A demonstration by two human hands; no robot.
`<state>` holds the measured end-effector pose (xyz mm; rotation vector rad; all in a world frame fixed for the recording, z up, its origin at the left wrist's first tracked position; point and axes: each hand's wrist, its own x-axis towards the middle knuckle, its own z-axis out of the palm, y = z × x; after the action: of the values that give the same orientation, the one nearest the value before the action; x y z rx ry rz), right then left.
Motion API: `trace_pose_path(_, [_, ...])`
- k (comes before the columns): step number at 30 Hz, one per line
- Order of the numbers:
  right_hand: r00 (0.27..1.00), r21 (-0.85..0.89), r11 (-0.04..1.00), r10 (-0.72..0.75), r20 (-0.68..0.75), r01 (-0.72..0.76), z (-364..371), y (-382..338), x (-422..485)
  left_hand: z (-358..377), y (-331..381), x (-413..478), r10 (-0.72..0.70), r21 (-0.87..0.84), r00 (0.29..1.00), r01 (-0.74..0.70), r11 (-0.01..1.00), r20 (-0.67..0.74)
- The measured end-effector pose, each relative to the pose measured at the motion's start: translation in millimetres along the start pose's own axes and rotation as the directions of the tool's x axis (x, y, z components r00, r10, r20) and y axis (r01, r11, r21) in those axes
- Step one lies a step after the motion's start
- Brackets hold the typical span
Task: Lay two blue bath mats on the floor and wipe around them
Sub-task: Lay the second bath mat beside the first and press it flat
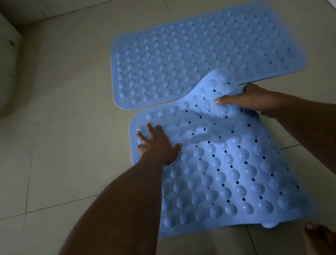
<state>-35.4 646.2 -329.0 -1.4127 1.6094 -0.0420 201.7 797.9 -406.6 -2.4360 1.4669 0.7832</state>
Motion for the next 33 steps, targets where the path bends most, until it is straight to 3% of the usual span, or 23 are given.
trace_pose_path(5, [0.986,0.057,0.997,-0.051,0.156,0.042,-15.7,1.9,-6.8,1.5,-1.8,0.7,0.006,0.025,1.000,-0.005,1.000,-0.010])
trace_pose_path(11, [0.964,0.098,0.989,0.081,0.251,-0.108,-28.2,13.1,-11.3,-0.5,0.8,0.2,0.002,0.058,1.000,-0.002,0.998,-0.007])
trace_pose_path(14, [0.964,0.149,0.978,0.107,0.244,-0.147,-25.0,18.9,-15.6,1.2,6.3,-3.4,0.151,0.073,0.984,-0.144,0.987,-0.099])
trace_pose_path(17, [0.992,0.205,0.978,0.014,0.122,-0.039,-23.8,27.1,-14.5,5.1,31.7,-12.2,0.447,0.057,0.892,-0.443,0.895,-0.073])
trace_pose_path(20, [0.992,0.100,0.994,-0.023,-0.128,0.036,-27.6,36.2,-11.6,16.6,54.2,-14.5,0.392,0.041,0.919,-0.394,0.918,0.048])
trace_pose_path(22, [0.978,0.021,1.000,-0.007,-0.208,0.011,-32.2,40.7,-8.0,20.6,56.1,-10.5,0.340,0.075,0.937,-0.346,0.935,0.083])
trace_pose_path(27, [0.998,0.100,0.995,-0.012,0.055,0.006,-52.2,45.7,-4.3,19.0,55.2,-6.0,0.297,0.108,0.951,-0.306,0.946,0.088])
trace_pose_path(33, [0.970,0.214,0.972,0.044,0.241,-0.097,-67.4,51.6,3.2,17.2,59.2,-3.9,0.267,0.086,0.960,-0.274,0.958,0.089])
